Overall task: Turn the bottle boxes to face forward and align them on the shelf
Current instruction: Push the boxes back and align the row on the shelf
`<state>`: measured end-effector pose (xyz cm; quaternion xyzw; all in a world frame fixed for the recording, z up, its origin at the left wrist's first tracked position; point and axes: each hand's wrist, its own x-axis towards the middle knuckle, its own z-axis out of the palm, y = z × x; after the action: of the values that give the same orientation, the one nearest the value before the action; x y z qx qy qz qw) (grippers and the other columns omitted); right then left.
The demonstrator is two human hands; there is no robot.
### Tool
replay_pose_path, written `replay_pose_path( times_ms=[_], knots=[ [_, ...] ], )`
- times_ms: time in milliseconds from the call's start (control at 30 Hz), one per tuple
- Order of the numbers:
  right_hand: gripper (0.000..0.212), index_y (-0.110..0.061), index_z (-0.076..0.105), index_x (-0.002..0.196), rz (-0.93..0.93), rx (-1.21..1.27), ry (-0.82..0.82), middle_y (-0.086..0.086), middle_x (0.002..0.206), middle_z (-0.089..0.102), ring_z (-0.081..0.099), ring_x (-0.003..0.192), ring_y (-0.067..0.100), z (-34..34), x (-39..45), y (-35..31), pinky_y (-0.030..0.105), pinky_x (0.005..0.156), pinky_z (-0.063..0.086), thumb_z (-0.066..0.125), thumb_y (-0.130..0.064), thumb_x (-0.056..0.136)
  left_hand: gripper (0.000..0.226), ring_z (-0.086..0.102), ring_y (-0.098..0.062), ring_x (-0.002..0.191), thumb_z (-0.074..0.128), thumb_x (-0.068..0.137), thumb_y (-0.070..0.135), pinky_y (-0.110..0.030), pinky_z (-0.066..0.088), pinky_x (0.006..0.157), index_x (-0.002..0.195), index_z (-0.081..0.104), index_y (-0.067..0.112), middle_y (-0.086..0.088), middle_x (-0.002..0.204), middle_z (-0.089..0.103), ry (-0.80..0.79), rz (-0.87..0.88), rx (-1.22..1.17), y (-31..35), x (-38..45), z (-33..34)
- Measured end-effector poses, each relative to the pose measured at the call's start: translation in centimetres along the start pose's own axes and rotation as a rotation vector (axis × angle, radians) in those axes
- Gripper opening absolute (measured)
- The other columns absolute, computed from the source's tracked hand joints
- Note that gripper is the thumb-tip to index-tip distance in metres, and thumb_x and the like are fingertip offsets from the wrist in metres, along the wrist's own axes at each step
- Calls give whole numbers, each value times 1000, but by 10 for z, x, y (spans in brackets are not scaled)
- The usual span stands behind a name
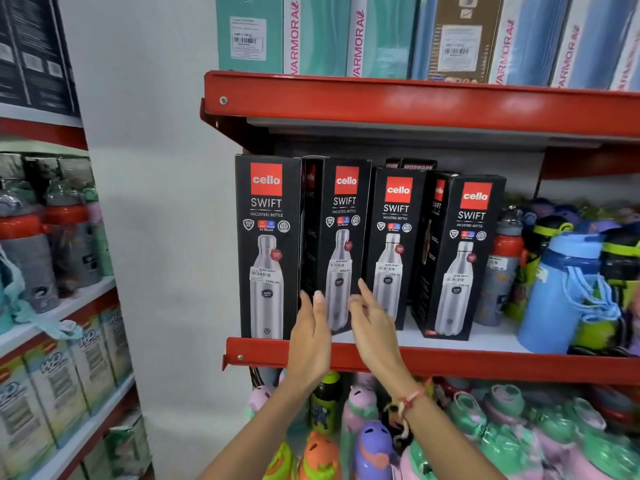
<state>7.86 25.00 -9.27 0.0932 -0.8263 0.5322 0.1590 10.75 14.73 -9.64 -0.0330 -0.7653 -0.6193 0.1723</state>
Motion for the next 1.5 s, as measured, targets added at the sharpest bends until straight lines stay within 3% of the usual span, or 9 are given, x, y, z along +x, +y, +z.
replay_pose_path(
  times_ms=[133,700,833,967,1033,1133,1233,1367,1500],
  knots=[
    [54,-17,25,150,143,34,-35,0,157,29,26,143,18,-2,20,-5,36,115,20,33,-30,99,78,11,-9,145,13,87,66,-21,7,109,150,10,21,5,159,12,-54,-63,-2,1,5,-4],
    [44,-2,46,135,92,71,-86,-8,156,28,26,133,1,-21,-25,-5,23,98,20,37,-23,98,88,37,-18,136,9,81,74,-37,20,114,146,29,18,-3,151,37,-69,-136,26,2,-4,-23],
    [47,-22,40,144,62,99,-79,-11,152,34,31,123,-4,-24,-28,1,20,98,22,38,-26,97,63,46,6,77,10,84,67,-26,30,91,115,49,30,19,82,50,-53,-88,1,6,-14,-24],
    [47,-29,41,143,83,115,-88,-8,149,42,36,137,9,-31,-21,10,27,108,27,40,-28,96,45,44,4,65,13,91,59,-25,32,81,98,49,33,16,67,41,-7,-64,26,8,-17,-19],
    [45,-30,42,142,76,109,-89,-7,146,46,36,137,10,-39,-17,14,27,108,27,39,-28,97,57,57,-9,75,19,92,58,-34,41,83,82,58,19,0,75,60,90,-5,87,5,-16,-14],
    [43,-25,44,142,53,82,-21,-5,146,46,39,134,10,-56,-9,22,21,103,27,39,-25,99,43,53,-11,114,30,99,41,-24,39,97,122,55,15,-1,122,58,350,255,225,4,-17,3],
    [44,-23,42,142,89,90,50,-2,146,46,41,133,14,-71,3,36,27,106,30,38,-27,99,34,53,0,110,34,98,32,-24,42,97,122,55,19,6,120,59,208,438,180,15,-12,32],
    [51,-24,28,149,182,125,13,-1,155,33,32,140,19,-84,21,51,35,112,25,36,-35,99,61,21,-6,141,28,98,46,-22,14,115,149,15,16,2,157,22,-206,139,65,15,1,87],
    [61,-36,6,151,268,139,-104,-3,160,19,23,145,23,-85,36,58,42,116,19,29,-52,97,76,5,-19,147,15,92,60,-35,5,117,149,-9,16,-5,160,1,-163,-149,20,14,25,113]
  ],
)
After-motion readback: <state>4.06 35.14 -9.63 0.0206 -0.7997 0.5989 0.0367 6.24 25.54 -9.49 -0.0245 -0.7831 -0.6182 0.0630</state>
